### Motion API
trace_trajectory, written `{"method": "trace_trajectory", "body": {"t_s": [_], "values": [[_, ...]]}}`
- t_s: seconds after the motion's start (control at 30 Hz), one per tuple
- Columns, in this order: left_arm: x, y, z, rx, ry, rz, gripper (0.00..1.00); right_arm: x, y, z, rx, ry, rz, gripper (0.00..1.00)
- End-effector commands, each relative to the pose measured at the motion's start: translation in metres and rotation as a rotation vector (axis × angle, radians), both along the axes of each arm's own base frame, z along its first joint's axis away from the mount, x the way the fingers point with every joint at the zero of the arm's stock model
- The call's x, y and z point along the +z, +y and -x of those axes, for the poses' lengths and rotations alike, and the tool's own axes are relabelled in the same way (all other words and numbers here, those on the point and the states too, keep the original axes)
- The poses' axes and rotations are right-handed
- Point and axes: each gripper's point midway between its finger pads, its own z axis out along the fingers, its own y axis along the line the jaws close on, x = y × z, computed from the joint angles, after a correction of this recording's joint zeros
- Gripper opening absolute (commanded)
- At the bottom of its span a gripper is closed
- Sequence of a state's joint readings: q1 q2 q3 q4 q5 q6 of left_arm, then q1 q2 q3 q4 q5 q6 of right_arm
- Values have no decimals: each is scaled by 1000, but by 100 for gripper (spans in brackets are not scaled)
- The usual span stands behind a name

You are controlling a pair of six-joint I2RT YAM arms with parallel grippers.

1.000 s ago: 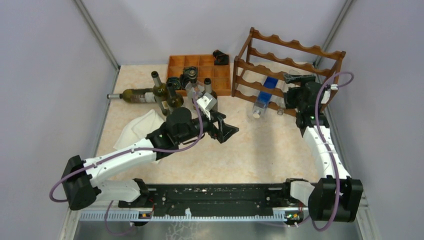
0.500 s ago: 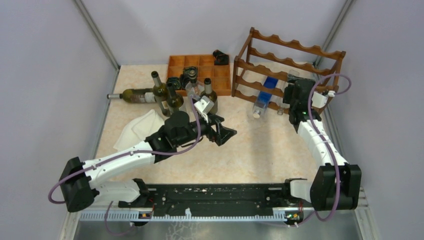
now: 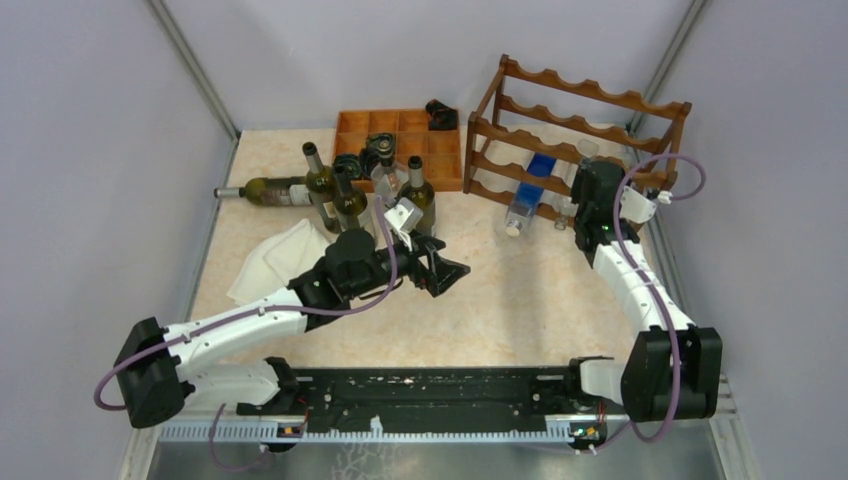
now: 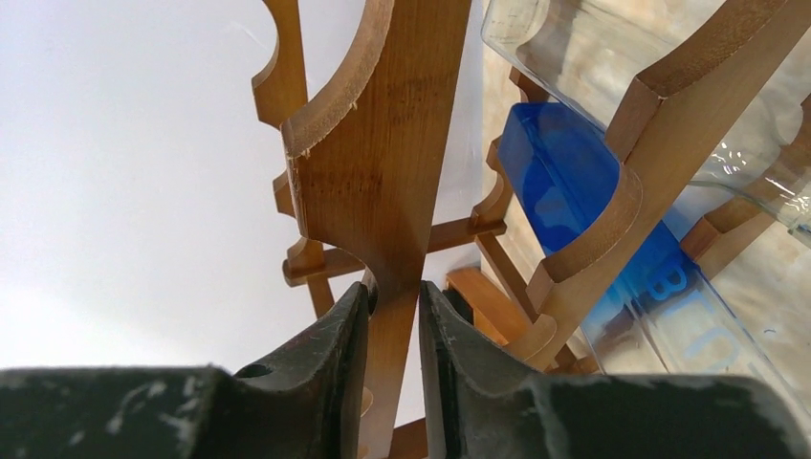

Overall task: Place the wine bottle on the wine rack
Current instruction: Move the wine rack to the center of the board.

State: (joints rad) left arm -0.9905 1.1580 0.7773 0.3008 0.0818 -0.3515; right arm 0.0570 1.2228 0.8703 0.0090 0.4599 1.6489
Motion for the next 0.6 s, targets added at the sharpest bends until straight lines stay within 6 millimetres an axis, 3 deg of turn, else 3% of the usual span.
{"method": "trace_trajectory", "body": {"t_s": [0.0,0.13,0.37,0.57], "values": [[17,1,6,-22,-17,64,94,22,-1,3,-17,-86,-14,21],[14,-1,9,-42,-7,68,94,33,4,14,-1,-110,-16,11],[12,-8,16,-92,5,80,93,47,16,37,27,-146,-28,9],[7,-16,19,-125,32,88,93,37,22,63,38,-117,-31,10]]}}
